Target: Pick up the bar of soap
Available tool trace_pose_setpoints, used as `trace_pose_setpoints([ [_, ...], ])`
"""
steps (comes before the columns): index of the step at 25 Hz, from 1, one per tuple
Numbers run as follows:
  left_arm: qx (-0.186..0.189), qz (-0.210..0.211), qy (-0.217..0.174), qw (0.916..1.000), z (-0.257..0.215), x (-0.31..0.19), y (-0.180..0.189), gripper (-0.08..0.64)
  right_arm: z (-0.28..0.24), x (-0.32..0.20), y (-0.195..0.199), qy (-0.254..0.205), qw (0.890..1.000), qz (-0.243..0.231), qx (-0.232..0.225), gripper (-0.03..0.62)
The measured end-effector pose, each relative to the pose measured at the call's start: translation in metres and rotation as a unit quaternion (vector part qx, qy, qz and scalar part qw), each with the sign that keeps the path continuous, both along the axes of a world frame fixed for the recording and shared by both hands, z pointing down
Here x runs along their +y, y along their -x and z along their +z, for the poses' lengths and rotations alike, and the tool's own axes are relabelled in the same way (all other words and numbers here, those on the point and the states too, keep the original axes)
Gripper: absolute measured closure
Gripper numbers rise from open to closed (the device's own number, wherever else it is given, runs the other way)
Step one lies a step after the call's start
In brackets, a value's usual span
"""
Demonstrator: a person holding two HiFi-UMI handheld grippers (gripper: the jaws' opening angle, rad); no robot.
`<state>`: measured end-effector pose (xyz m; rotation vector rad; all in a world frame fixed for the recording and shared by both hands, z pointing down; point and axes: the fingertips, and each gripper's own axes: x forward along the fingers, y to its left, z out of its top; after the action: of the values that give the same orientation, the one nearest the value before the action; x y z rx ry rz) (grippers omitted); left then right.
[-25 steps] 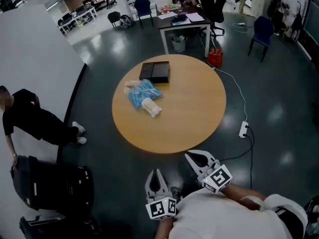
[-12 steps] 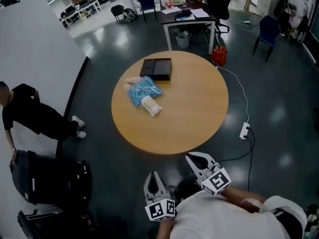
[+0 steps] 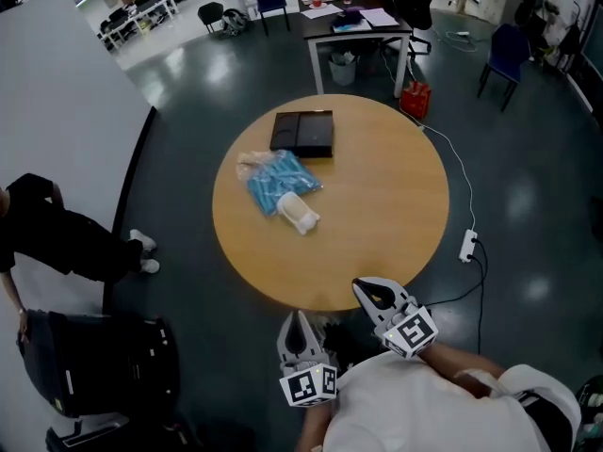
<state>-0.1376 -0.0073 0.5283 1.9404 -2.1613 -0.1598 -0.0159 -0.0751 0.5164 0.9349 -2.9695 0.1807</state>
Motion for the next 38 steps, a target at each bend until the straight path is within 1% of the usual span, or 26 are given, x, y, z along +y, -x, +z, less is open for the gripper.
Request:
trace_pose_setpoints([
  [4, -0.008, 0.043, -0.015, 0.9989, -0.016, -0.054, 0.047, 0.555, -0.009, -0.04, 0.046, 0.0, 1.0, 0.026, -0.007, 0.578],
  [7, -0.011, 0.067, -0.029, 0.9973, -0.03, -0.085, 0.07, 0.555, -0.022, -0.063, 0.069, -0.01, 0.999, 0.039, -0.002, 0.578],
  [10, 0.004, 0.072, -0.028, 0.997, -0.038, -0.106, 0.083, 0.555, -0.026, -0.082, 0.08, -0.005, 0.999, 0.05, 0.003, 0.578],
  [14, 0.02, 0.071, -0.028, 0.9969, -0.033, -0.125, 0.094, 0.555, -0.016, -0.103, 0.093, 0.004, 0.999, 0.053, 0.01, 0.578],
  [17, 0.02, 0.072, -0.021, 0.997, -0.024, -0.142, 0.101, 0.555, 0.002, -0.123, 0.104, 0.018, 0.998, 0.048, 0.018, 0.578],
  [19, 0.025, 0.068, -0.014, 0.9972, -0.016, -0.152, 0.103, 0.555, 0.02, -0.137, 0.11, 0.029, 0.998, 0.045, 0.032, 0.578],
  [23, 0.025, 0.068, -0.001, 0.9973, -0.007, -0.175, 0.107, 0.555, 0.063, -0.176, 0.128, 0.05, 0.996, 0.039, 0.07, 0.578],
  [25, 0.021, 0.073, 0.004, 0.9971, -0.001, -0.184, 0.107, 0.555, 0.09, -0.196, 0.14, 0.065, 0.992, 0.031, 0.099, 0.578],
  [28, 0.033, 0.071, 0.016, 0.9968, 0.01, -0.194, 0.109, 0.555, 0.141, -0.222, 0.157, 0.11, 0.981, 0.025, 0.158, 0.578],
  [31, 0.043, 0.066, 0.027, 0.9965, 0.016, -0.202, 0.111, 0.555, 0.188, -0.239, 0.17, 0.163, 0.962, 0.01, 0.219, 0.569],
  [32, 0.044, 0.065, 0.03, 0.9964, 0.017, -0.203, 0.112, 0.555, 0.202, -0.243, 0.174, 0.174, 0.955, 0.001, 0.239, 0.533],
  [33, 0.045, 0.065, 0.032, 0.9963, 0.019, -0.205, 0.112, 0.555, 0.216, -0.247, 0.177, 0.183, 0.949, -0.008, 0.258, 0.424],
  [34, 0.046, 0.064, 0.034, 0.9963, 0.022, -0.207, 0.113, 0.555, 0.228, -0.25, 0.18, 0.189, 0.942, -0.017, 0.277, 0.382],
  [36, 0.046, 0.062, 0.039, 0.9962, 0.026, -0.208, 0.117, 0.555, 0.25, -0.253, 0.185, 0.197, 0.93, -0.028, 0.31, 0.368],
  [38, 0.048, 0.059, 0.044, 0.9962, 0.03, -0.208, 0.121, 0.555, 0.266, -0.256, 0.189, 0.198, 0.92, -0.034, 0.337, 0.353],
])
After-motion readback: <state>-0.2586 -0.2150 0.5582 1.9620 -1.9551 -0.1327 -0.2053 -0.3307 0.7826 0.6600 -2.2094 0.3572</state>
